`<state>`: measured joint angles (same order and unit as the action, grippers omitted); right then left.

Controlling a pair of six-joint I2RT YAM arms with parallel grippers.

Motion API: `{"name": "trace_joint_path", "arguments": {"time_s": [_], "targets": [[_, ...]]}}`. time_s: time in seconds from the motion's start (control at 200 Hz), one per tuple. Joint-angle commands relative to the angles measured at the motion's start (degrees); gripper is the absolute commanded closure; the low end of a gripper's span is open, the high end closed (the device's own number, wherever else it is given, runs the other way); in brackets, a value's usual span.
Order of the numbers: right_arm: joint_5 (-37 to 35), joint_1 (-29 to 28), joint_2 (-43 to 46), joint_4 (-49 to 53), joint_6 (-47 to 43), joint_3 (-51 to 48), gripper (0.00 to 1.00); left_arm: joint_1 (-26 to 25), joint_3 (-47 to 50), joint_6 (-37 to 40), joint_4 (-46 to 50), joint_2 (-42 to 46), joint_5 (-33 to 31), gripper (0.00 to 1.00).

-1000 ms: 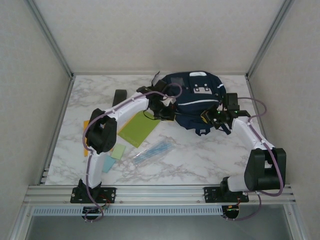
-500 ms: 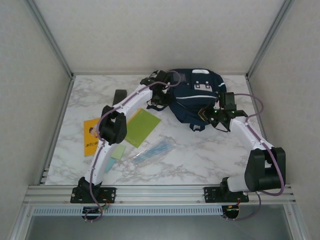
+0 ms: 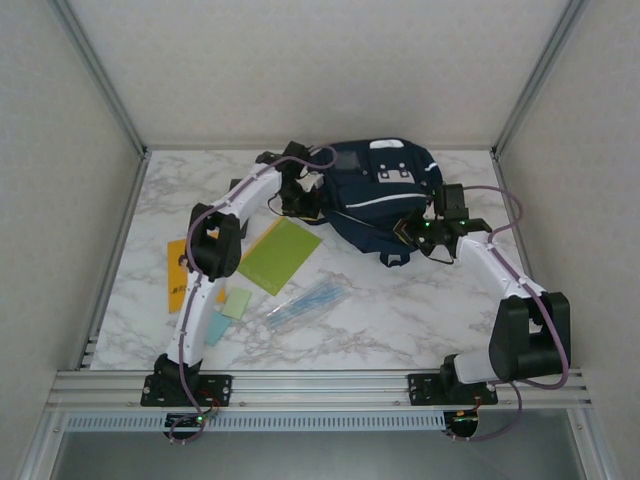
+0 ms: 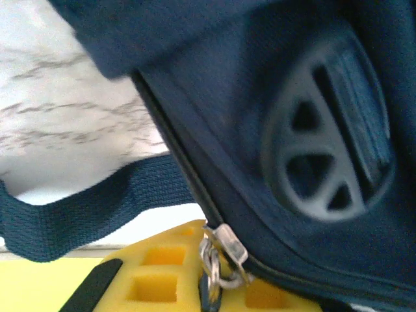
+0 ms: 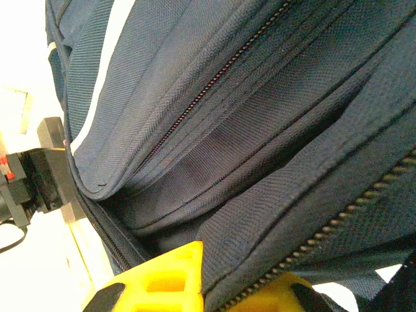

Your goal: Pack books, pencil case, and school supplies into a backpack

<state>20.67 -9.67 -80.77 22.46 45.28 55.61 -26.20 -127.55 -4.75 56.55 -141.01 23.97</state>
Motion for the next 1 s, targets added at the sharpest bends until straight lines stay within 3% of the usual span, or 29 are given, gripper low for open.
{"name": "trace_joint_path", "arguments": {"time_s": [0.0, 0.055, 0.11, 0.22, 0.27, 0.33, 0.355, 0.42, 0.686, 0.866, 0.996], "targets": [[-2.87, -0.48, 0.08, 0.18, -1.84, 1.76, 1.0, 5.02, 0.13, -4.5, -3.03, 3.54, -9.71, 0.98], [-2.68, -1.29, 0.15, -0.75, -1.44, 1.94, 1.0, 4.6, 1.24, -5.33, -5.33, 4.66, -9.96, 0.95], [-2.22, -1.9, 0.35, -1.28, -0.48, 2.26, 0.99, 4.12, 2.6, -6.31, -7.45, 6.14, -10.5, 0.82], [-1.77, -3.17, 1.72, -1.51, 1.26, 2.81, 0.59, 3.75, 5.22, -8.37, -9.3, 9.34, -11.44, 0.56], [-1.77, -4.09, 2.84, -1.22, 1.66, 3.0, 0.48, 3.63, 6.83, -9.52, -9.19, 11.18, -12.03, 0.51], [-2.12, -5.4, 3.97, -0.53, 1.81, 3.5, 0.43, 3.7, 9.77, -10.64, -9.16, 14.5, -13.83, 0.47], [-2.44, -6.26, 4.55, 0.23, 1.75, 3.82, 0.42, 3.7, 11.55, -11.04, -9.47, 16.1, -14.65, 0.17], [-3.34, -8.51, 4.95, 1.33, 1.82, 4.56, 0.41, 3.94, 16.77, -11.73, -10.68, 20.54, -16.58, 0.06], [-5.1, -21.08, -3.21, -5.02, 4.63, 6.14, 0.4, 6.83, 37.94, -15.08, -16.4, 32.01, -19.48, 0.04], [-6.78, -28.19, -14.87, -13.27, 7.11, 9.92, 0.41, 8.33, 45.81, -16.37, -19.65, 33.08, -19.42, 0.04], [-8.87, -30.82, -23.2, -15.77, 9.33, 13.45, 0.44, 9.84, 48.35, -17.21, -22.61, 31.69, -15.75, 0.04]]}}
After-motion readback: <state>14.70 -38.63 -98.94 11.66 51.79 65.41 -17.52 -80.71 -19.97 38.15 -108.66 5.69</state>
